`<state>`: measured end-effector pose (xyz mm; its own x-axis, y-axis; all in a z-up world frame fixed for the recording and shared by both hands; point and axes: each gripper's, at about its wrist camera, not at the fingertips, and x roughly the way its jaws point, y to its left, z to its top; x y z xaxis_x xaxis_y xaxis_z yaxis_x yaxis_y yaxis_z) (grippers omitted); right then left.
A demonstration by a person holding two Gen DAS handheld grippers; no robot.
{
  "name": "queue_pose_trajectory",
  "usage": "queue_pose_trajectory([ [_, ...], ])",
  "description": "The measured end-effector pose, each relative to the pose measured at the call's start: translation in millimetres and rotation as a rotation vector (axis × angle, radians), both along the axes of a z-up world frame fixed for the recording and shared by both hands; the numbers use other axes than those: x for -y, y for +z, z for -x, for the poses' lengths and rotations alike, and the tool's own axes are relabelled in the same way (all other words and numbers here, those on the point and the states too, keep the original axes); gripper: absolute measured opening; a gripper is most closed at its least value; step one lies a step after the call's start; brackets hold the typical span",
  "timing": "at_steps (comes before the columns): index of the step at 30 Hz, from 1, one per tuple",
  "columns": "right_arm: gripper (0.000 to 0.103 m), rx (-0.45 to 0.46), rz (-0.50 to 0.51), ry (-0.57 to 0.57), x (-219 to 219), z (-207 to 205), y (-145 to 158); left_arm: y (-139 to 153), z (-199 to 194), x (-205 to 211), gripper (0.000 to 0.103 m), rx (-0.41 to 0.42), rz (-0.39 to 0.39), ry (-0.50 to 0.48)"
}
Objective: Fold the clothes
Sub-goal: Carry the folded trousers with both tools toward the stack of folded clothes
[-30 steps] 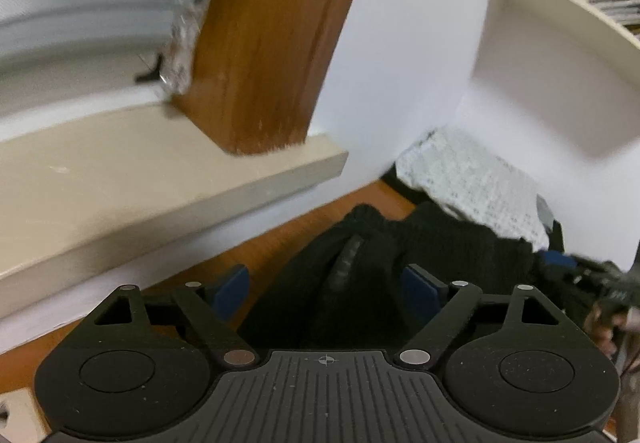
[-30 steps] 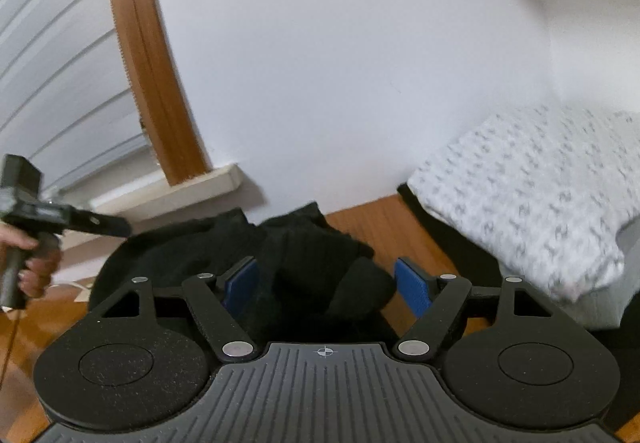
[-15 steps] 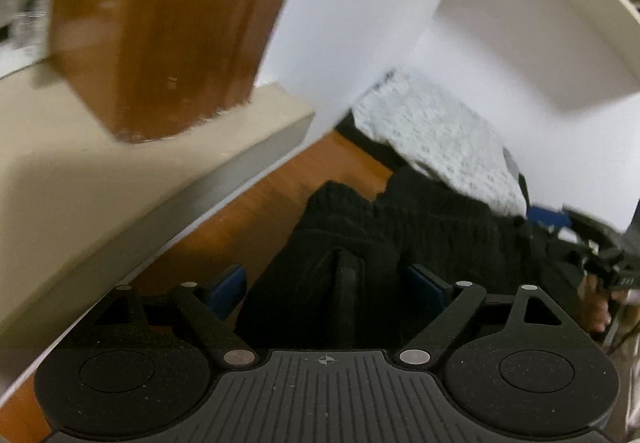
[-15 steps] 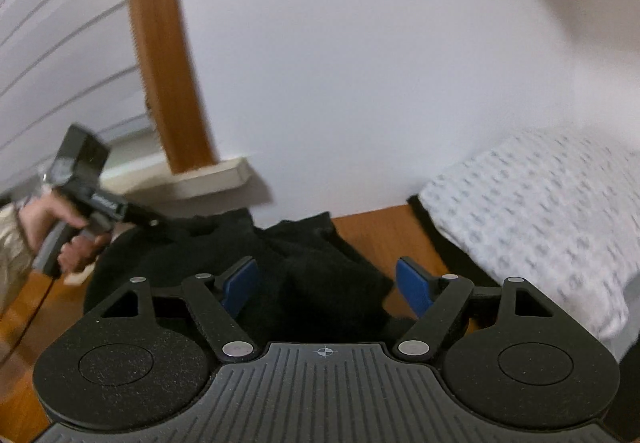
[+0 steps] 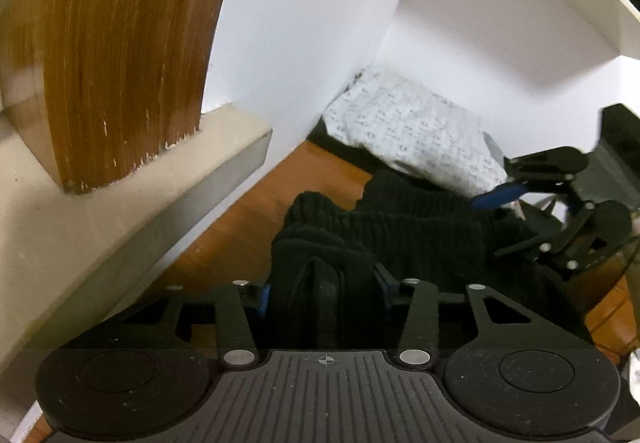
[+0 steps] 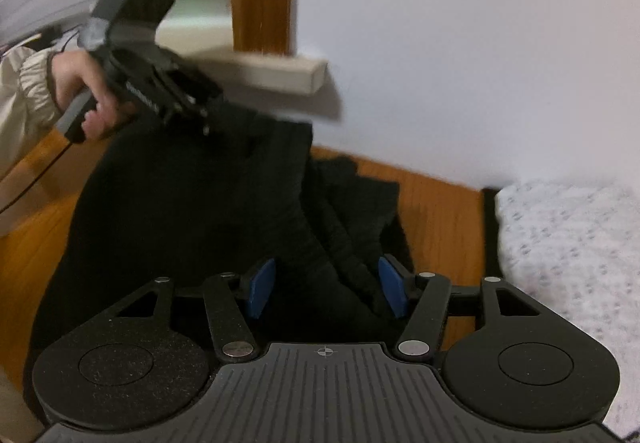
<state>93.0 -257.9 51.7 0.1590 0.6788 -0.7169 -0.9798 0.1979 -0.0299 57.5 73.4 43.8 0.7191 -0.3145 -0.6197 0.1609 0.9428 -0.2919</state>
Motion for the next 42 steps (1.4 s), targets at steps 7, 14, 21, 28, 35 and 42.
queue_pose_trajectory([
  [7, 0.015, 0.058, -0.077, -0.010, 20, 8, 3, 26, 27, 12, 0.017, 0.137, -0.052, 0.010],
  [14, 0.004, 0.138, -0.211, -0.076, 73, 33, 38, 77, 34, 46, 0.015, 0.357, -0.076, -0.035],
  [21, 0.002, 0.138, -0.242, -0.330, 122, 6, 38, 37, -44, 81, 0.034, 0.139, -0.274, 0.030],
  [28, 0.040, -0.009, -0.325, -0.343, 119, 13, 7, 24, -26, 69, 0.077, 0.138, -0.314, 0.130],
  [35, 0.049, 0.024, -0.404, -0.320, 93, 38, -15, 33, 2, 70, 0.081, 0.213, -0.261, 0.144],
  [42, 0.043, 0.072, -0.283, -0.441, 93, 28, -39, 18, 33, 63, 0.082, 0.221, -0.253, 0.110],
])
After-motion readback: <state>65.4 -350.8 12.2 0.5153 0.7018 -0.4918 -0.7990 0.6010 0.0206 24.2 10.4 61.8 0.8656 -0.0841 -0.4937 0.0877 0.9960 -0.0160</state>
